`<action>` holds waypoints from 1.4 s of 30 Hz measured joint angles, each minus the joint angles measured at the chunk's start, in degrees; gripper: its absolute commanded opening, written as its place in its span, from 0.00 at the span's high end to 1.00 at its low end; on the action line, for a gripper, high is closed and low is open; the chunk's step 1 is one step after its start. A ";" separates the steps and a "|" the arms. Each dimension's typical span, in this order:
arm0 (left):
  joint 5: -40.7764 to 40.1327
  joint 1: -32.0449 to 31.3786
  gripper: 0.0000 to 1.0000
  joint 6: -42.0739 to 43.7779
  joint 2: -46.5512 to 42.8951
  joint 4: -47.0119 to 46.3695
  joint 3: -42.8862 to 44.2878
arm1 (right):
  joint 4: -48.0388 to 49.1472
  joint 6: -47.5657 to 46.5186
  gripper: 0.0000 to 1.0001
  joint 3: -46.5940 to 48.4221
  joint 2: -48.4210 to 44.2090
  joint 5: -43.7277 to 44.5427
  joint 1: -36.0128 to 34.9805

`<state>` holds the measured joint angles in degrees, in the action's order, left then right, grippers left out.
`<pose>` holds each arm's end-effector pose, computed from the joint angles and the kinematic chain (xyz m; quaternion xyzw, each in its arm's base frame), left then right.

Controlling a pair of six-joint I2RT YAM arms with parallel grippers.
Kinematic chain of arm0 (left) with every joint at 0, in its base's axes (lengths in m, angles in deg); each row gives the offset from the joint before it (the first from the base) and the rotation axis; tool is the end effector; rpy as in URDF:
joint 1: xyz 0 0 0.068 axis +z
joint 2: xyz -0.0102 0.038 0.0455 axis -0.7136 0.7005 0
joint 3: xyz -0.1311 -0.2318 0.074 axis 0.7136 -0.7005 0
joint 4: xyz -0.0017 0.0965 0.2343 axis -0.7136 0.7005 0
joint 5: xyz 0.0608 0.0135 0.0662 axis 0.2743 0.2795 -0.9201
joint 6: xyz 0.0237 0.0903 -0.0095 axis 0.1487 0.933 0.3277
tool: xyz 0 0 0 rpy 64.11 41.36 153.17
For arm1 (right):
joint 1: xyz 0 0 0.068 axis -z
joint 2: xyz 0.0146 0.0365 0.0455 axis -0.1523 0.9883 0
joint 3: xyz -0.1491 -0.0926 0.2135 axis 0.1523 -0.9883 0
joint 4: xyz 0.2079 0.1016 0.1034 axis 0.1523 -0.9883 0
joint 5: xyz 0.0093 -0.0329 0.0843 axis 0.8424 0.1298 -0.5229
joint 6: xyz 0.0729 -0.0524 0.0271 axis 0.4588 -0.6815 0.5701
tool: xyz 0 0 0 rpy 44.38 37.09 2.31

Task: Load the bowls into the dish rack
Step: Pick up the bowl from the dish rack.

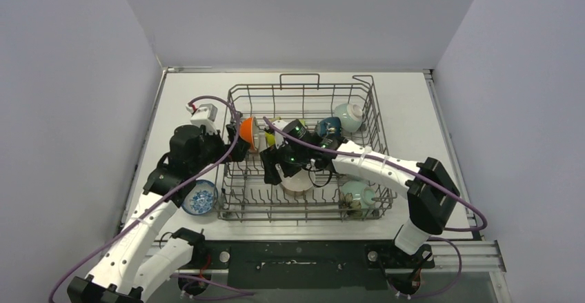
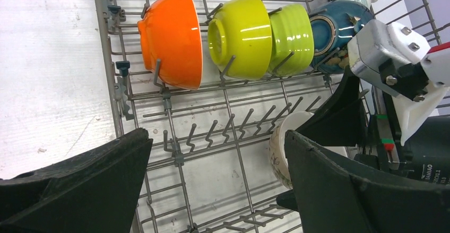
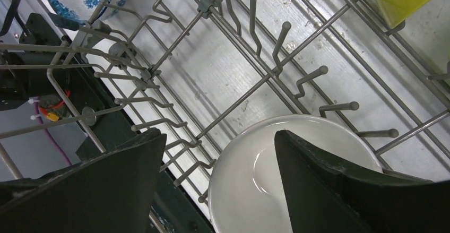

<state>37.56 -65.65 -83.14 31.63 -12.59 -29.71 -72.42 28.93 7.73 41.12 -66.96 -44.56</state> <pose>0.2048 -0.0819 0.2957 -0.0114 0.8462 -0.2312 0.4799 0.2078 0.3248 0.2320 -0.3114 0.8665 0.3393 0.1927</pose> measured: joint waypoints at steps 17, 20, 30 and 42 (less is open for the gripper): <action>-1.95 0.04 0.04 2.47 -3.52 -2.01 -1.29 | -10.03 -2.97 0.78 6.49 6.93 11.67 -6.19; -2.14 0.04 0.04 2.91 -4.17 -2.45 -1.46 | -11.28 -2.82 0.90 6.86 6.91 12.79 -6.40; -1.11 0.09 0.04 6.47 -8.04 -6.71 -5.40 | -14.75 -4.09 0.95 8.39 4.79 15.19 -7.87; 15.63 0.09 0.04 18.86 -9.22 -15.54 -10.14 | -8.94 -5.53 0.95 2.14 -11.50 1.90 4.39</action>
<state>53.19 -65.56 -64.28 22.40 -28.13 -39.85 -81.36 23.40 9.87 29.62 -65.06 -40.17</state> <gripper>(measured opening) 0.962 0.116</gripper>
